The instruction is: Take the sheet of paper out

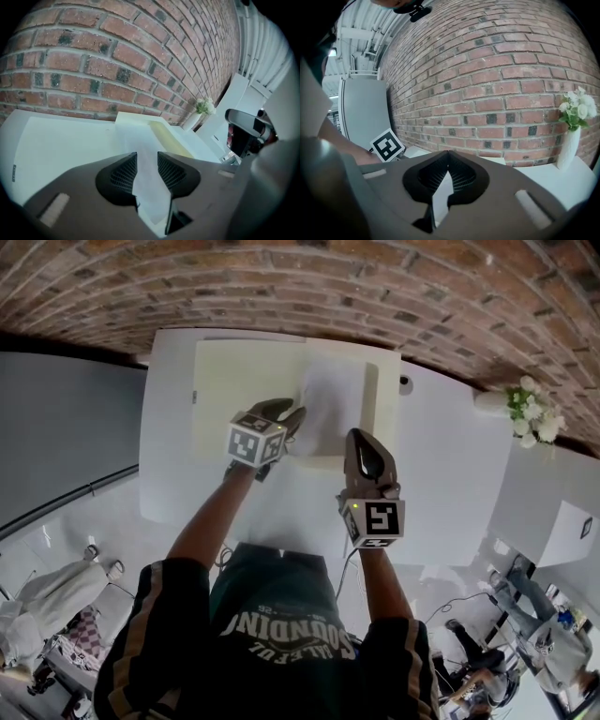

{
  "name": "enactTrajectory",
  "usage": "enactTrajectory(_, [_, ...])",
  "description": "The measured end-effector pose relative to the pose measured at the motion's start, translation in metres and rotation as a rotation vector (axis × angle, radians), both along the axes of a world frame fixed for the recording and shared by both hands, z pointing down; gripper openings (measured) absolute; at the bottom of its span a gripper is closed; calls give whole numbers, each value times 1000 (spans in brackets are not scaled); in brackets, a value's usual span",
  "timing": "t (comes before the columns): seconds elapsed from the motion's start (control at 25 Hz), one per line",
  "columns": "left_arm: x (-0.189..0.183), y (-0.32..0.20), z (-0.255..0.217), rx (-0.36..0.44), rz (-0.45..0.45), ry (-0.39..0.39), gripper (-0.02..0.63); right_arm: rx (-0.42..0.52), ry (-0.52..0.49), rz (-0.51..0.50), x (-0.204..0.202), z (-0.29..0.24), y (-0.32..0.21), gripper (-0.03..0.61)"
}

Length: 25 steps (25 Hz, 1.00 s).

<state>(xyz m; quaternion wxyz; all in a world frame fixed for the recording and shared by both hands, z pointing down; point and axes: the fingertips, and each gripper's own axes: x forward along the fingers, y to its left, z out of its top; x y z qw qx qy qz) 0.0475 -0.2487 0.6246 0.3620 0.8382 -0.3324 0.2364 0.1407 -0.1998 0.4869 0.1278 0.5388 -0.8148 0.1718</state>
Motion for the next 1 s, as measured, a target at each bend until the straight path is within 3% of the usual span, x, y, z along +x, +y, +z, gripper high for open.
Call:
enactTrajectory(0.28, [5, -7, 24, -75, -22, 14, 146, -70, 27, 4, 6, 11, 3, 0])
enactTrajectory(0.52, [7, -13, 45, -177, -60, 45, 147, -23, 1, 22, 12, 13, 0, 0])
enactTrajectory(1.0, [16, -19, 69, -274, -92, 90, 146, -51, -4, 46, 20, 22, 0, 0])
